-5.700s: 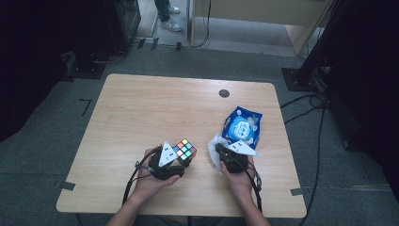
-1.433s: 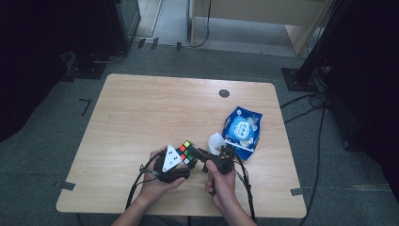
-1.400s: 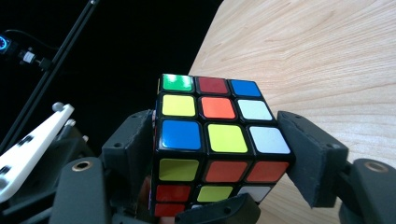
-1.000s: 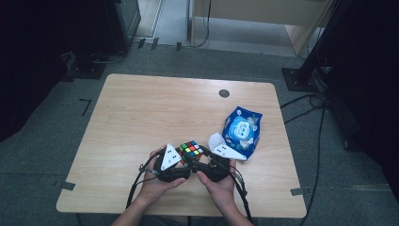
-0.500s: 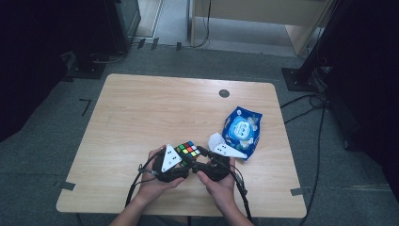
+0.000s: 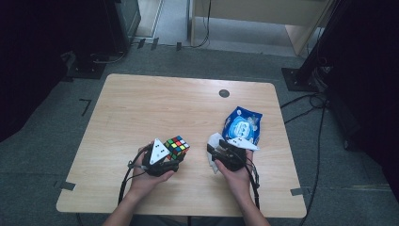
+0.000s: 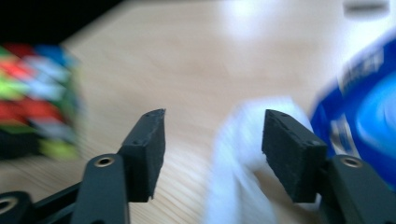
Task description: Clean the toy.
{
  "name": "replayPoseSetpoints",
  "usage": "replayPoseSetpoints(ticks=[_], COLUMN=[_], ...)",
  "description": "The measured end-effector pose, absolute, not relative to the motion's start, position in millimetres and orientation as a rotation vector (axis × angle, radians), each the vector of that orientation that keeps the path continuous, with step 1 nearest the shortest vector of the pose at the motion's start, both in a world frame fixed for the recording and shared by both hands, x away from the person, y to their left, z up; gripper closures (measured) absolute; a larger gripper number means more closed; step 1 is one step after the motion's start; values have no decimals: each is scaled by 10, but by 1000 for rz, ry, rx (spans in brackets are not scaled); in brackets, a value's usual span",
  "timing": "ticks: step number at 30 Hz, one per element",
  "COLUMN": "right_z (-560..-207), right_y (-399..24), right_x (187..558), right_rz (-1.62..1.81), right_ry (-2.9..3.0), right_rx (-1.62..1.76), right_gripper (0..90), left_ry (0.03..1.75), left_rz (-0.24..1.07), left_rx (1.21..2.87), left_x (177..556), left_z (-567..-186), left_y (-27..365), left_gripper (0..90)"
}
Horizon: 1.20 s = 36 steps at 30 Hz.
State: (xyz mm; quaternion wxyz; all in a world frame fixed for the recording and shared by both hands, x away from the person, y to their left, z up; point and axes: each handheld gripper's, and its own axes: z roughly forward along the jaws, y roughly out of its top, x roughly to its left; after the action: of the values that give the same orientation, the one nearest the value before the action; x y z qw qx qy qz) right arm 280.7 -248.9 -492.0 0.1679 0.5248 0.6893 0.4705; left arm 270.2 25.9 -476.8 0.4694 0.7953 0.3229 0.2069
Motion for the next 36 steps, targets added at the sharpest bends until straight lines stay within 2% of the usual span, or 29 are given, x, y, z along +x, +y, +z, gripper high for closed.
replayPoseSetpoints(ticks=[3,12,14,16,17,19,23,26,28,31,34,36], right_z=[-5091,-5198,-5203,-5206,-5203,-5188,-5138,-5092,-5070,-5019,-4921,-4846], right_y=[-2481,-2429,-2446,-2459,-2460,-2459,-2421,-2323,-2261,-2202,-2249,-2313], right_x=[2847,2861,2870,2865,2861,2845,2782,2730,2713,2701,2666,2651], right_rz=[1221,1058,1070,1088,1102,1125,1216,1278,1307,1358,1410,1474], right_ry=[2004,2063,2076,2085,2093,2103,2118,2133,2140,2138,2108,2060], right_rx=[1515,1453,1467,1463,1456,1441,1450,1415,1372,1306,1246,1208], right_gripper=[457,536,611,737,772,814,834,819,777,549,484,472], left_ry=[788,779,778,778,778,779,781,785,786,789,797,807], left_rz=[505,498,498,497,497,499,502,503,504,504,507,503], left_rx=[1951,1955,1955,1954,1954,1953,1948,1950,1951,1943,1942,1938], left_x=[2700,2681,2680,2681,2681,2682,2691,2695,2698,2697,2713,2726], left_z=[-4772,-4779,-4780,-4780,-4780,-4779,-4773,-4774,-4773,-4767,-4760,-4759], left_y=[260,254,255,255,255,258,274,283,289,300,335,354], left_gripper=[340,340,340,340,340,340,340,340,340,340,340,340])
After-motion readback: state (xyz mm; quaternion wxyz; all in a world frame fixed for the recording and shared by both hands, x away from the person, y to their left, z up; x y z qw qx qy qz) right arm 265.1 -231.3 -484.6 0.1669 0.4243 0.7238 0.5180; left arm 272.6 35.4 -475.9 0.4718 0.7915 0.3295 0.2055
